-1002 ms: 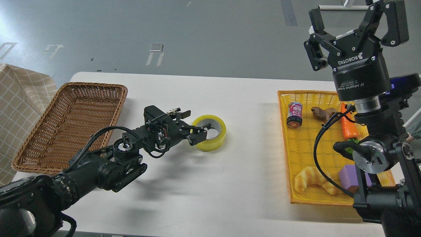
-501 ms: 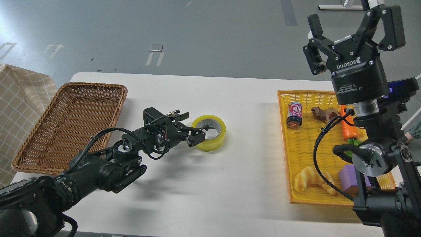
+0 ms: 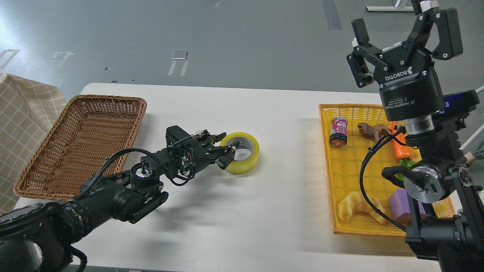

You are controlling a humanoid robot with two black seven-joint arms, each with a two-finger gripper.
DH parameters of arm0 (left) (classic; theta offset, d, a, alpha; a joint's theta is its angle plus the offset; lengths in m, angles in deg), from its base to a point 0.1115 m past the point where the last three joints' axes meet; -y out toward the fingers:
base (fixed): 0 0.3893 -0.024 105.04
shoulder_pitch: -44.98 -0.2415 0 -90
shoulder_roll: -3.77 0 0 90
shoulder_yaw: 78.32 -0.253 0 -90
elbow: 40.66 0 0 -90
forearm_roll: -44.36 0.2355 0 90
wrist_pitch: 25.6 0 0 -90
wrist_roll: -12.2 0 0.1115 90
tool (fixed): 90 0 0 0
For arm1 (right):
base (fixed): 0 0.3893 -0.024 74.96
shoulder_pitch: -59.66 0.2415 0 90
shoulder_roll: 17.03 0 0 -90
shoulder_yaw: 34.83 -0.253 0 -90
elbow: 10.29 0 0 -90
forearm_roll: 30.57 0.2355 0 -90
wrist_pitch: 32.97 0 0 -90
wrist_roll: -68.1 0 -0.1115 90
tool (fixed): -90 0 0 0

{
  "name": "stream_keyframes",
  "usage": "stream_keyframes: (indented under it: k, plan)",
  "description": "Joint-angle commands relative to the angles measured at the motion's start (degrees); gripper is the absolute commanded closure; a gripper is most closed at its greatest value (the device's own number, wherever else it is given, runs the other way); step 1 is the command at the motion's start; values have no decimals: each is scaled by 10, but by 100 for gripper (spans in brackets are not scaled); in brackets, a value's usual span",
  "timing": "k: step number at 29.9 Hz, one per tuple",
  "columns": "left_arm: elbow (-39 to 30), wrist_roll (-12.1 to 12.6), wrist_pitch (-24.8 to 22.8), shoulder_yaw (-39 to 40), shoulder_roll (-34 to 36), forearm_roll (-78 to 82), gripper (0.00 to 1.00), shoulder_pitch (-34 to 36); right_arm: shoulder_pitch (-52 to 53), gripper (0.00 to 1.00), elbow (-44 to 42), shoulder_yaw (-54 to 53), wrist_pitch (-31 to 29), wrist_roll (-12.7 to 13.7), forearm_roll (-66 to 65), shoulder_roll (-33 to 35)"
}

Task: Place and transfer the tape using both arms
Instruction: 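Close the left gripper on the tape roll's rim, then carry the tape roll with the left gripper over the wicker basket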

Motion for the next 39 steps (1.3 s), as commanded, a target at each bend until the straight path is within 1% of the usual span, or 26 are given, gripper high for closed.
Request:
stream_keyframes:
  k: [1, 5, 11, 12, 13, 14, 15, 16, 17, 18, 20, 30, 37, 39]
  plan:
    - [9, -1, -1, -16, -1, -13, 47, 2, 0, 4, 0, -1, 0, 0, 0, 0]
    - [10, -15, -1, -17, -1, -13, 47, 3, -5, 4, 0, -2, 0, 0, 0, 0]
    - [8, -18, -1, -16, -1, -19, 62, 5, -6, 4, 0, -2, 2, 0, -1, 0]
    - [8, -17, -1, -16, -1, -26, 67, 5, -6, 4, 0, -2, 2, 0, -1, 0]
    - [8, -18, -1, -17, -1, -29, 70, 6, -6, 4, 0, -2, 2, 0, -1, 0]
    - [8, -18, -1, -17, 0, -36, 79, 7, -6, 4, 0, -2, 3, 0, -1, 0]
    - [8, -22, -1, -17, 0, -44, 90, 10, -6, 4, 0, -2, 3, 0, -2, 0]
    - [8, -26, -1, -17, 0, -47, 95, 10, -6, 4, 0, -2, 3, 0, -2, 0]
    - [7, -30, -1, -17, 1, -49, 97, 10, -6, 4, 0, -2, 4, 0, -2, 0]
    - [8, -41, -1, -17, 1, -53, 100, 11, -7, 4, 0, -2, 4, 0, -2, 0]
    - [8, -48, -1, -17, 2, -57, 100, 13, -8, 4, 0, -2, 4, 0, -2, 0]
    - [2, -51, -1, -16, 3, -86, 100, 34, -13, 4, -5, -2, 5, -1, -2, 0]
    - [2, -52, -1, -17, 18, -89, 100, 63, -12, 4, -7, -4, 5, -2, -2, 0]
    - [2, -59, -1, -17, 32, -88, 100, 67, -10, 4, -7, -4, 5, -2, -2, 0]
